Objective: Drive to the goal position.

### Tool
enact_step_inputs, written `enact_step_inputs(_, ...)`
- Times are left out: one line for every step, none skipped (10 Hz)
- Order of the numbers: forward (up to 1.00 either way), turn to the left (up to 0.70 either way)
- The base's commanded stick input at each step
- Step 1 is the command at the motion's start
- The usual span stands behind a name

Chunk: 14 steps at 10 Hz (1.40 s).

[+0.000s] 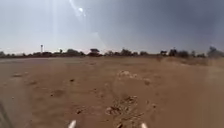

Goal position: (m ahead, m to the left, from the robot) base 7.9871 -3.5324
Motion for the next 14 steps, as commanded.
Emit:
enact_step_inputs(0.50, 0.00)
enact_step_inputs(0.50, 0.00)
enact_step_inputs(0.50, 0.00)
enact_step_inputs(0.50, 0.00)
enact_step_inputs(0.50, 0.00)
enact_step_inputs(0.50, 0.00)
enact_step_inputs(0.50, 0.00)
enact_step_inputs(0.50, 0.00)
enact_step_inputs(0.50, 0.00)
enact_step_inputs(0.50, 0.00)
enact_step_inputs(0.50, 0.00)
enact_step_inputs(0.50, 0.00)
enact_step_inputs(0.50, 0.00)
enact_step_inputs(0.50, 0.00)
